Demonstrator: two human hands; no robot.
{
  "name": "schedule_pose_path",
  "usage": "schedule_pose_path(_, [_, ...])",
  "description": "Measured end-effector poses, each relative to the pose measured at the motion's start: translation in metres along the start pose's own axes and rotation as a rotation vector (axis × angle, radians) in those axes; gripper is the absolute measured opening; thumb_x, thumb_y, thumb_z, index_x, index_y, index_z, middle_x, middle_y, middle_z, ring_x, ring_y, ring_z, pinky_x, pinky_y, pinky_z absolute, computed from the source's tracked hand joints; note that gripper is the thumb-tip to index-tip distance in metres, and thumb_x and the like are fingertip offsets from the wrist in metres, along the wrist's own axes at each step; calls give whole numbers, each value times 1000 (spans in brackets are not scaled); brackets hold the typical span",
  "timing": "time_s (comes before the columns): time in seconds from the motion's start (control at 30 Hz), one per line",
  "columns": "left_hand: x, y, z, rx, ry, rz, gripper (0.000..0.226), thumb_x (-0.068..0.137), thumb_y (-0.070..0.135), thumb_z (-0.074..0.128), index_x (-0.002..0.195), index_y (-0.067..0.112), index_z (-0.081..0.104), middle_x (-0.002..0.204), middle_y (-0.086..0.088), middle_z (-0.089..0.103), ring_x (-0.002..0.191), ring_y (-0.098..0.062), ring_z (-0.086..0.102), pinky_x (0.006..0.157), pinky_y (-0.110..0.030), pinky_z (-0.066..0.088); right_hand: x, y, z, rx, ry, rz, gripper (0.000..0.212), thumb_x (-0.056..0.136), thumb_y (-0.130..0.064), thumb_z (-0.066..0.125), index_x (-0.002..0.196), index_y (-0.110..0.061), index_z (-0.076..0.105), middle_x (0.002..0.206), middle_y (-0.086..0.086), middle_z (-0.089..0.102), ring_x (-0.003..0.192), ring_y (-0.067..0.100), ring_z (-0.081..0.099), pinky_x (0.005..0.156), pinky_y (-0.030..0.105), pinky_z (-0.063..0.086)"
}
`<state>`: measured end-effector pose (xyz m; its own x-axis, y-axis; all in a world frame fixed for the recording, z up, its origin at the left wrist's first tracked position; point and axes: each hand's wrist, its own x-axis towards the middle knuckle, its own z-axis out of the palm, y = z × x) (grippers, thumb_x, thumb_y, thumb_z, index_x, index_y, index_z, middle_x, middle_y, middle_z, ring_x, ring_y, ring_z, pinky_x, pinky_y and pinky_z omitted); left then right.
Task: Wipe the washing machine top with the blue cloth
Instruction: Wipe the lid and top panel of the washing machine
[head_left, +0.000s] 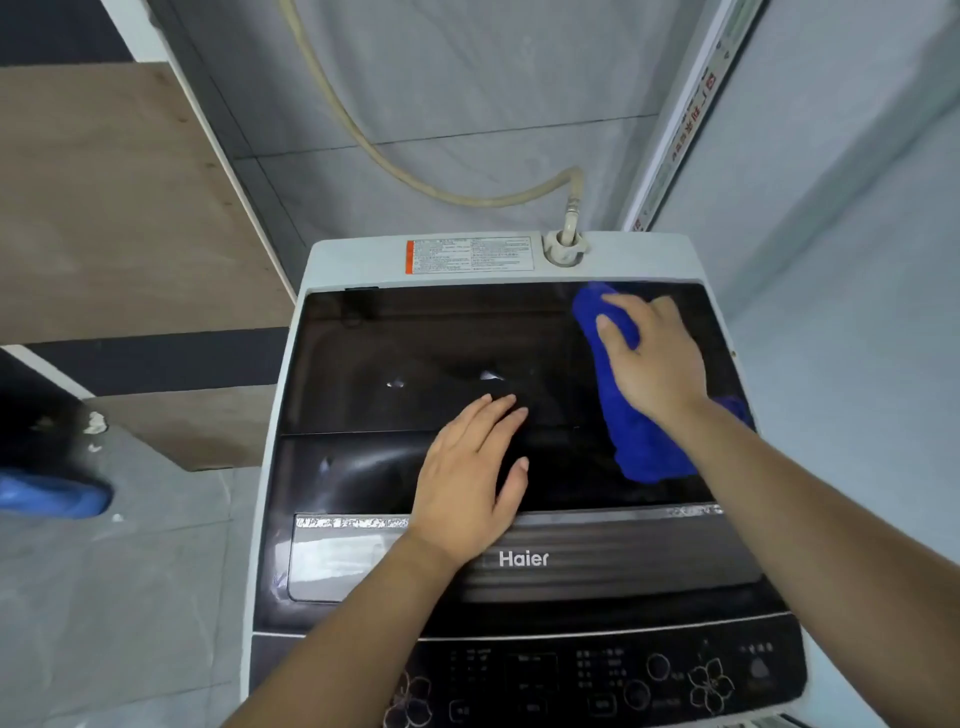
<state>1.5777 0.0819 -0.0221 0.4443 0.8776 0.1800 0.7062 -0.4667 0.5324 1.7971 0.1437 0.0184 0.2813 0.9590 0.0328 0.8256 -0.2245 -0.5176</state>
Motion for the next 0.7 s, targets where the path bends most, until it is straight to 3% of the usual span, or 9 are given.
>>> schedule_pose_path(0.17, [6, -26, -27, 49, 37, -29, 46, 89, 34, 43, 130, 14, 51, 139, -1, 48, 133, -20, 37, 106, -41, 34, -45, -35, 34, -139, -1, 43, 43, 94, -46, 40, 134, -30, 43, 121, 6, 42, 98, 24, 53, 63, 28, 41])
schedule_pose_path(0.3, [13, -59, -55, 86, 73, -76, 47, 89, 36, 41, 129, 13, 52, 137, -3, 50, 130, -23, 40, 105, -45, 36, -69, -59, 54, -195, -13, -40, 44, 94, -45, 39, 135, -29, 42, 118, 5, 43, 93, 22, 52, 57, 29, 40])
schedule_pose_path(0.47, [30, -100, -77, 143, 41, -58, 50, 90, 41, 37, 128, 14, 53, 136, -4, 50, 128, -26, 43, 102, -50, 37, -15, -68, 53, -90, 63, 212, 41, 96, -45, 36, 132, -28, 43, 124, 8, 41, 91, 25, 55, 62, 31, 40])
schedule_pose_path(0.7, [71, -135, -81, 177, -11, -79, 56, 87, 47, 29, 128, 17, 53, 139, -4, 48, 131, -26, 39, 104, -55, 32, -62, -68, 61, -149, 133, 232, 42, 95, -46, 37, 133, -30, 43, 116, 4, 41, 85, 20, 52, 59, 31, 44])
